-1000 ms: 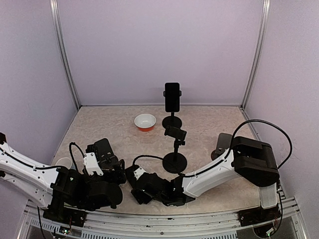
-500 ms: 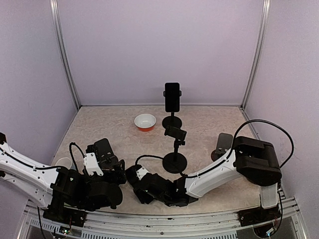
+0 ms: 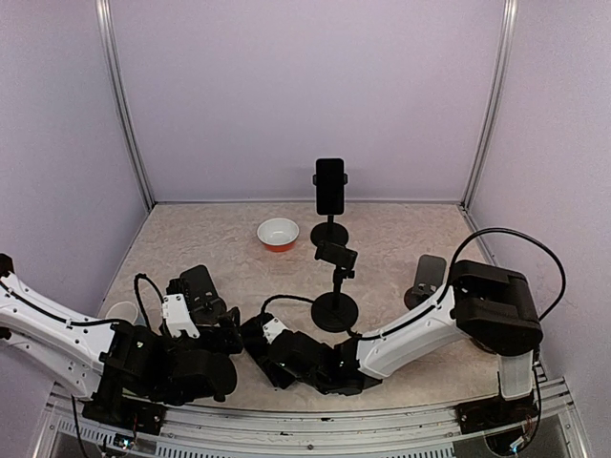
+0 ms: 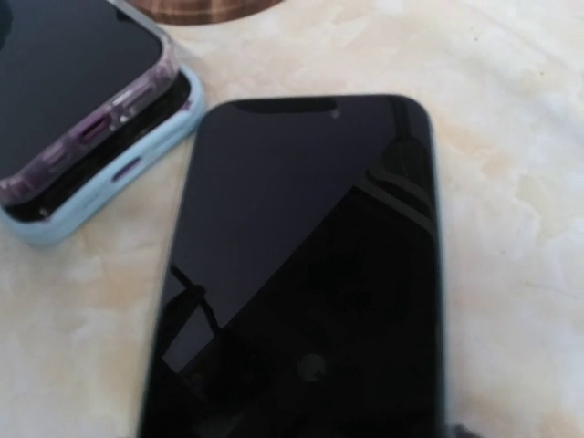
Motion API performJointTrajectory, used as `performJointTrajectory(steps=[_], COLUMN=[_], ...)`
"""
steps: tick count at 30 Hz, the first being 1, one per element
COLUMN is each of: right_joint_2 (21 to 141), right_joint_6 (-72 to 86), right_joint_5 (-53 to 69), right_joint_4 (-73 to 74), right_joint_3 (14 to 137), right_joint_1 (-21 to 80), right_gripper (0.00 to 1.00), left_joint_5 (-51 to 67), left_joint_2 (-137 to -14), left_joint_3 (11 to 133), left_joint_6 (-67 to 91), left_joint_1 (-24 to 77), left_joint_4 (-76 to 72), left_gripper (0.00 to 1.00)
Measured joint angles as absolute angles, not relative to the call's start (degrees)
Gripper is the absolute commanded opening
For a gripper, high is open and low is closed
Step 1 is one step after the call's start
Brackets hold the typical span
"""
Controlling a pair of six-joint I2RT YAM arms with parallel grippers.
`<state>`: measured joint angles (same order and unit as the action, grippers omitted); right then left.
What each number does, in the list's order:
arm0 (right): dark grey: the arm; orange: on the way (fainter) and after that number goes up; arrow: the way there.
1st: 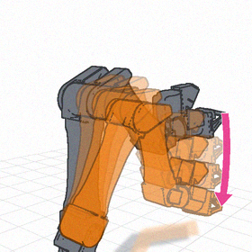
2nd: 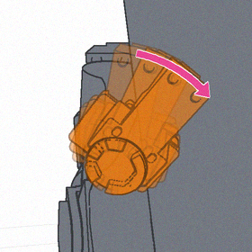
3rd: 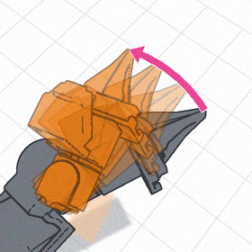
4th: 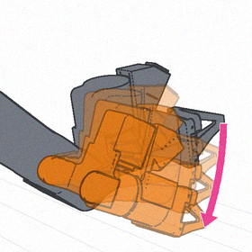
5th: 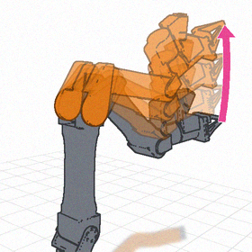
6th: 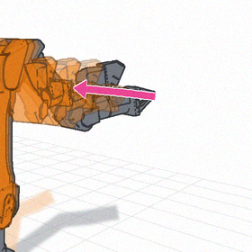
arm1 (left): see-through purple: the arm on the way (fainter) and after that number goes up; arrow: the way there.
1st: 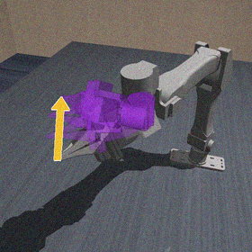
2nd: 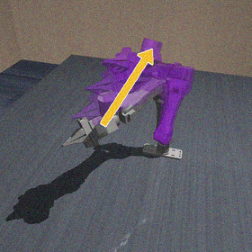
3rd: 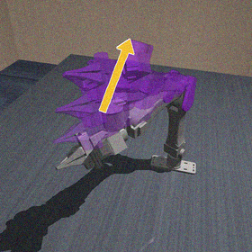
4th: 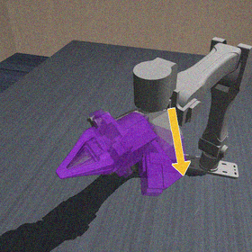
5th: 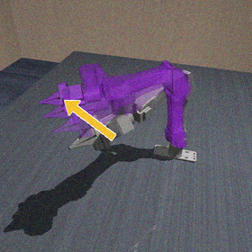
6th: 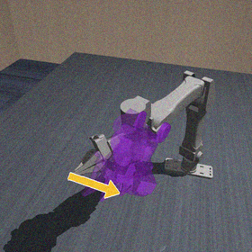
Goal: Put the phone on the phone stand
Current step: Adjust the phone at the center of the board.
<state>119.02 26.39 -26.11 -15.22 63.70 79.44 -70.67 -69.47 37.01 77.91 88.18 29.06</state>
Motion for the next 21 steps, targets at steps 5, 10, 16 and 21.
performJointTrajectory(steps=[5, 10, 16, 21], right_joint_2=[118.61, 118.58, 118.58, 118.58], right_joint_6=[26.17, 26.00, 25.89, 25.78], right_joint_5=[-26.41, -26.41, -26.41, -26.41], right_joint_4=[-15.68, -15.90, -16.12, -16.14], right_joint_3=[63.11, 63.02, 62.94, 62.92], right_joint_1=[79.40, 79.40, 79.40, 79.40], right_gripper=[0.63, 0.63, 0.63, 0.62], left_joint_5=[-70.63, -70.59, -70.50, -70.35], left_joint_2=[-69.80, -69.80, -69.82, -69.82], left_joint_3=[36.99, 36.99, 36.99, 36.99], left_joint_6=[77.93, 77.93, 77.95, 77.95], left_joint_1=[88.18, 88.18, 88.18, 88.18], left_joint_4=[29.06, 29.04, 29.04, 29.04], left_gripper=[0.99, 0.99, 0.99, 0.99])
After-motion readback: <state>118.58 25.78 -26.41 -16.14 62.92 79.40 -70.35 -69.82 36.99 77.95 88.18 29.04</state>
